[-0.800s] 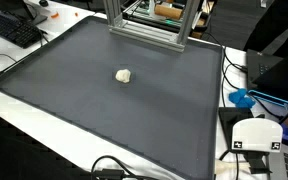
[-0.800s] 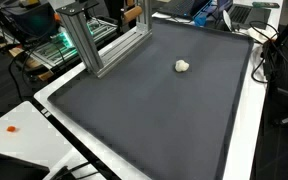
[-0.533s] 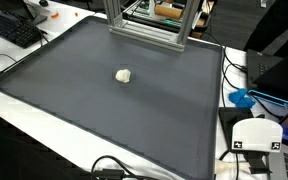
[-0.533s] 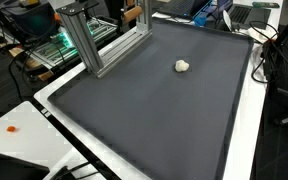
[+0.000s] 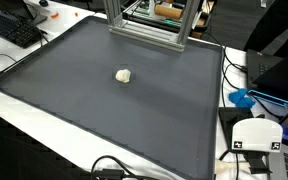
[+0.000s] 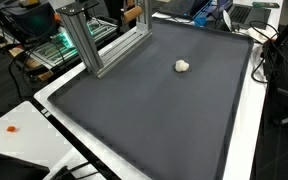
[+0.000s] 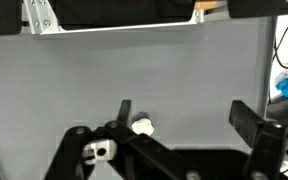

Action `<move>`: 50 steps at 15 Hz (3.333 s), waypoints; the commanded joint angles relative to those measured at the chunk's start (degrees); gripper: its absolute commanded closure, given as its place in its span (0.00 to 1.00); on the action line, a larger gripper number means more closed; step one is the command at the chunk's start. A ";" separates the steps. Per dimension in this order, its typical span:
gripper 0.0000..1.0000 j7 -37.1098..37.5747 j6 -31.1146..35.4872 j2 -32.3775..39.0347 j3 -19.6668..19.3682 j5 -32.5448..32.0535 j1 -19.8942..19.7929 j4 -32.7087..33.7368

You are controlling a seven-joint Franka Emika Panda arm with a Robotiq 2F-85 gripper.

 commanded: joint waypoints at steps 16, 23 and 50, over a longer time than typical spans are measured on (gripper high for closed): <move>0.00 7.42 -2.22 -15.77 8.59 0.01 4.28 -14.14; 0.00 7.63 0.18 -15.43 9.00 0.22 4.84 -16.62; 0.65 10.51 2.84 -15.98 8.87 1.66 4.96 -18.61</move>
